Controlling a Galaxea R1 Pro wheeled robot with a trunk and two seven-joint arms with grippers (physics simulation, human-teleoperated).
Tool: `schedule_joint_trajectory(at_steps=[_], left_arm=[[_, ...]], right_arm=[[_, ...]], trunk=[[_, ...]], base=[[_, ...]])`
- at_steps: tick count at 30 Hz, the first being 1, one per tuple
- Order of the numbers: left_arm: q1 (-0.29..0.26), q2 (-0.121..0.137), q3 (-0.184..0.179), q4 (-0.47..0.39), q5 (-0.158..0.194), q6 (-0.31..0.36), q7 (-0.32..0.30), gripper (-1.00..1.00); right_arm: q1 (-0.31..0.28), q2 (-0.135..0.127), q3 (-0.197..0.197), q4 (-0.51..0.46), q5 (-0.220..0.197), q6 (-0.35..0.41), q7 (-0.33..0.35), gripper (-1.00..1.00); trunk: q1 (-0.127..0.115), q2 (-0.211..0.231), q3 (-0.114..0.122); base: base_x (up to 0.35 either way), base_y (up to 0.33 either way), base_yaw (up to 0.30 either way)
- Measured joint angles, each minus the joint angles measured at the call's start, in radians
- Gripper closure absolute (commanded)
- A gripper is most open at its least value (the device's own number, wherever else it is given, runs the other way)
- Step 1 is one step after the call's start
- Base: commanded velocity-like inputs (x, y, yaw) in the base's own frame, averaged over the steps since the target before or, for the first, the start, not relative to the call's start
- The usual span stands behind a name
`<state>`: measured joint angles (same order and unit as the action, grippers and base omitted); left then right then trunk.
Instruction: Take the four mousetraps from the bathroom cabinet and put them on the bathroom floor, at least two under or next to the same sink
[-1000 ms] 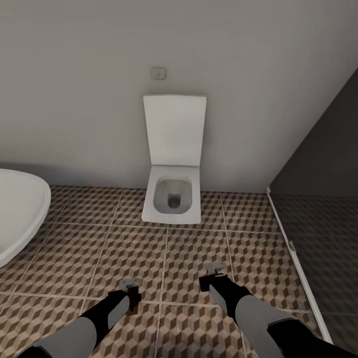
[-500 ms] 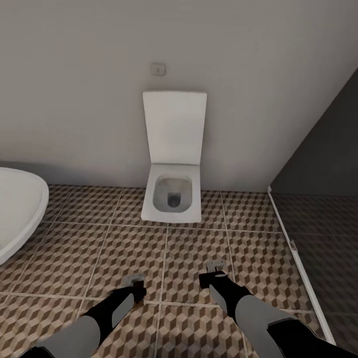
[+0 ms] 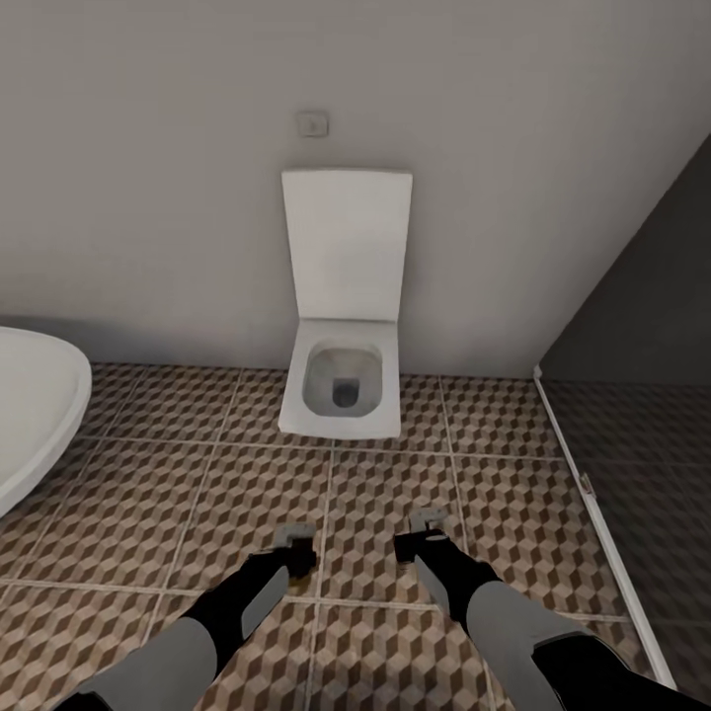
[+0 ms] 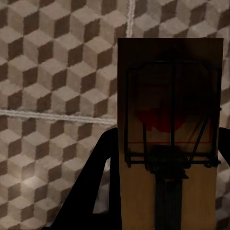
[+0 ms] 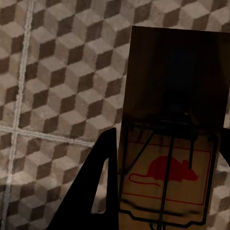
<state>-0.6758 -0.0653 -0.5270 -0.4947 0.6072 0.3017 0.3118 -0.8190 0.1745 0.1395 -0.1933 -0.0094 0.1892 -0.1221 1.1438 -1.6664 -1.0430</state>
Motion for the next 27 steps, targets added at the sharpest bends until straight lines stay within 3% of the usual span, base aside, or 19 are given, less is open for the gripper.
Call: schedule_joint_trajectory(at_steps=[6,13,18,27], left_arm=[[-0.002,0.007,0.001,-0.021,-0.010,0.003,0.000,1.00],[-0.002,0.018,0.004,-0.028,-0.060,0.029,0.003,1.00],[-0.003,0.049,0.006,-0.047,-0.069,0.045,0.001,1.00],[-0.002,0.051,0.006,-0.052,-0.077,0.051,-0.001,1.00]], right_arm=[[0.000,0.000,0.000,-0.038,0.000,0.003,0.003,1.00],[0.000,0.000,0.001,-0.047,0.000,-0.006,0.002,1.00],[0.000,0.000,0.000,-0.047,0.001,-0.023,-0.002,1.00],[0.000,0.000,0.000,-0.046,0.001,-0.054,0.005,1.00]], trunk=[[0.023,-0.042,-0.019],[0.050,-0.091,-0.041],[0.050,-0.091,-0.041],[0.050,-0.091,-0.041]], base=[[0.000,0.000,0.000],[0.000,0.000,0.000],[0.004,0.016,0.000],[0.007,0.254,0.000]])
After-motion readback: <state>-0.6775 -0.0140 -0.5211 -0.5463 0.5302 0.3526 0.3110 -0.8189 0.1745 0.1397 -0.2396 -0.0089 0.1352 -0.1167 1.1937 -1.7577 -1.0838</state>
